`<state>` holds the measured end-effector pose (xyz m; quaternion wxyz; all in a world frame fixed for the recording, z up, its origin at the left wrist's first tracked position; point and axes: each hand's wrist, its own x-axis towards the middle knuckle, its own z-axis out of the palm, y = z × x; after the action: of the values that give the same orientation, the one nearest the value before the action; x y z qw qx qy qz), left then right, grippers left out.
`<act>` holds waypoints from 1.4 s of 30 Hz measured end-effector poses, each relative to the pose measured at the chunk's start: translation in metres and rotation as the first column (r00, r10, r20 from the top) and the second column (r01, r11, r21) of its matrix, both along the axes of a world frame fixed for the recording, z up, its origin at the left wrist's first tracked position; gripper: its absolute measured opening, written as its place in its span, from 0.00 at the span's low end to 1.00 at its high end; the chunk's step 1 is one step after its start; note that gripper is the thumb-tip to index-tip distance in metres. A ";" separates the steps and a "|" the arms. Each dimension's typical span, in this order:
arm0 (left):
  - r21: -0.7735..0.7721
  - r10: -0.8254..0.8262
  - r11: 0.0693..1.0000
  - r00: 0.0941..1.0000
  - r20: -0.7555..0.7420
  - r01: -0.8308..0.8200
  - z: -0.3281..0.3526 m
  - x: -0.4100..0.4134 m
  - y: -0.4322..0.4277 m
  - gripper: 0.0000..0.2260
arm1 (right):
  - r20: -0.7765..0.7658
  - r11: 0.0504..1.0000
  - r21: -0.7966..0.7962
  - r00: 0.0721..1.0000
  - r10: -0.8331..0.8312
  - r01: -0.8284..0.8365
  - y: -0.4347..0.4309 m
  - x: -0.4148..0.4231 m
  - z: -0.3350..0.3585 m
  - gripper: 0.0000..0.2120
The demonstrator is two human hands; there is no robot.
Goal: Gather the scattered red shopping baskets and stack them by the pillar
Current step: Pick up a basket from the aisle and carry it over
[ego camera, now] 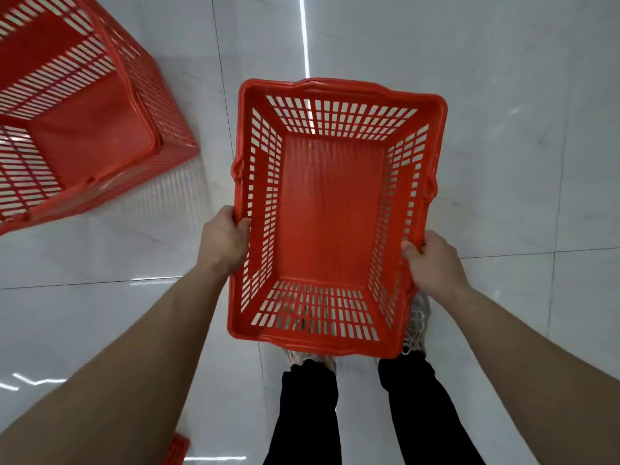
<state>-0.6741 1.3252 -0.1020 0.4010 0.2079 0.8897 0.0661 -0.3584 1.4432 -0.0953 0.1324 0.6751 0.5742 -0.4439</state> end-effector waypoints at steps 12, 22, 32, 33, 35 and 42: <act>0.095 0.118 0.988 0.992 0.053 -0.122 0.247 -0.030 -0.018 0.13 | -0.026 0.982 0.135 0.990 0.137 -0.132 0.042 -0.044 0.247 0.13; 0.250 0.479 0.862 0.869 -0.121 -0.440 0.502 0.004 -0.139 0.11 | -0.112 0.815 0.347 0.842 0.528 -0.464 0.027 -0.114 0.484 0.16; 0.465 0.863 0.498 0.470 -0.185 -0.732 0.663 0.137 -0.308 0.09 | -0.229 0.471 0.530 0.416 0.880 -0.705 -0.081 -0.156 0.644 0.14; 0.466 0.875 0.482 0.436 -0.211 -0.742 0.671 0.149 -0.328 0.08 | -0.234 0.438 0.540 0.372 0.898 -0.719 -0.099 -0.159 0.656 0.13; 0.466 0.904 0.428 0.359 -0.234 -0.774 0.684 0.171 -0.368 0.07 | -0.238 0.366 0.552 0.279 0.930 -0.749 -0.137 -0.166 0.674 0.12; 0.531 0.978 0.196 0.123 -0.169 -0.824 0.707 0.227 -0.508 0.07 | -0.226 0.168 0.597 0.036 0.974 -0.784 -0.284 -0.174 0.711 0.12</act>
<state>-0.4474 0.8170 0.6050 0.0018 -0.3158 0.8683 0.3825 -0.5322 1.1590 0.6154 0.0916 0.0023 0.9353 -0.3416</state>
